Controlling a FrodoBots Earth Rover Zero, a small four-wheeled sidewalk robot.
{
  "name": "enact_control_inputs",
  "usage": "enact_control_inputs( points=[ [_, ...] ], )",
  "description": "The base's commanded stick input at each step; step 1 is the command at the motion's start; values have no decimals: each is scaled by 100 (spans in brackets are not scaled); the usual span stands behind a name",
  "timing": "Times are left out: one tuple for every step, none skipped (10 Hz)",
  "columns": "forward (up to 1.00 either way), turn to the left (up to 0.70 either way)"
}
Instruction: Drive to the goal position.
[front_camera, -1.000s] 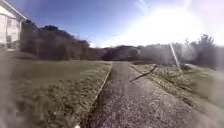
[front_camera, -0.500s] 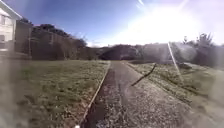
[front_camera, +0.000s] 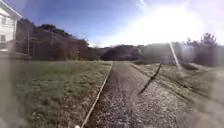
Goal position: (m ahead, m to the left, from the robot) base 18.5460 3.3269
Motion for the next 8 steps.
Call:
enact_control_inputs(
  points=[
    [100,0],
    [100,-39],
    [100,-40],
    [100,-40],
    [100,-40],
    [100,-40],
    [100,-40],
    [100,-40]
  ],
)
